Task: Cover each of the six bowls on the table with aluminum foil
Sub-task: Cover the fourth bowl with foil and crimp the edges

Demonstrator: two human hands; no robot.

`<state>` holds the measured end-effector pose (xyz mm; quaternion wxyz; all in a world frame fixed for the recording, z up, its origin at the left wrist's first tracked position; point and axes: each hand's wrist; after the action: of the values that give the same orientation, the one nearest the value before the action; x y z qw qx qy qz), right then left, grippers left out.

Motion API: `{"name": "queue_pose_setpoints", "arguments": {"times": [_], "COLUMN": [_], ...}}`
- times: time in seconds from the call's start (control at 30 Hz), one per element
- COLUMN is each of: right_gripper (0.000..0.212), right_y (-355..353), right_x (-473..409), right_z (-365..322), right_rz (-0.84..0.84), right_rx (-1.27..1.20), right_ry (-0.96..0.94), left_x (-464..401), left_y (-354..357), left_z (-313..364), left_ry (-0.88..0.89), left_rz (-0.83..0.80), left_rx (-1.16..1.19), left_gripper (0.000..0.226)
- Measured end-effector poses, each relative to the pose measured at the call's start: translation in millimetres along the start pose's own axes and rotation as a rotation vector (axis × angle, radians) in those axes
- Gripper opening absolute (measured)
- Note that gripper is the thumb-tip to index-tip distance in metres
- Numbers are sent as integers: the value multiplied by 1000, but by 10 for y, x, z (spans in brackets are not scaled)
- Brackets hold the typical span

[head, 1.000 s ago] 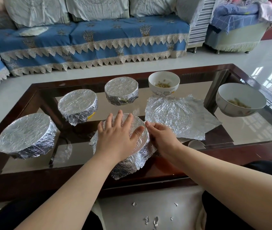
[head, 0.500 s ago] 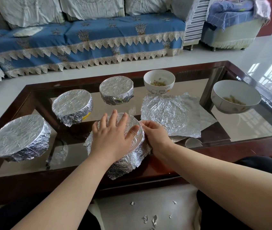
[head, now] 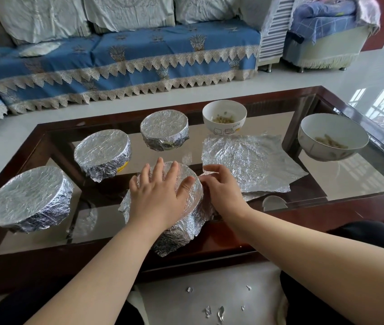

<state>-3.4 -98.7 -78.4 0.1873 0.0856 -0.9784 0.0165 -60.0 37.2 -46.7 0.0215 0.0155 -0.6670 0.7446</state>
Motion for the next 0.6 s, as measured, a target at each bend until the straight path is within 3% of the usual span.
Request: {"name": "queue_pose_setpoints", "arguments": {"times": [0.2, 0.33, 0.43, 0.6], "right_gripper": [26, 18, 15, 7], "right_y": [1, -50, -60, -48], "right_x": [132, 101, 75, 84], "right_z": [17, -34, -64, -46], "right_rz": [-69, -72, -98, -119], "right_rx": [255, 371, 386, 348], "right_ry": [-144, -178, -169, -172], "left_x": [-11, 37, 76, 71], "left_y": [-84, -161, -122, -43], "left_z": [81, 65, 18, -95], "left_ry": [-60, -49, 45, 229], "left_rz": [-48, -81, -68, -124], "left_rx": [25, -22, -93, -18], "left_gripper": [97, 96, 103, 114]}}
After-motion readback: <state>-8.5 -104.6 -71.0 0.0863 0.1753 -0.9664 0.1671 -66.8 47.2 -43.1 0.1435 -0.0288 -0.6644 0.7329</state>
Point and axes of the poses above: each hand's wrist, its own x-axis away from the middle knuckle, its own y-axis out of the palm, z = x × y, and after that the axes turned 14 degrees about y, right-handed
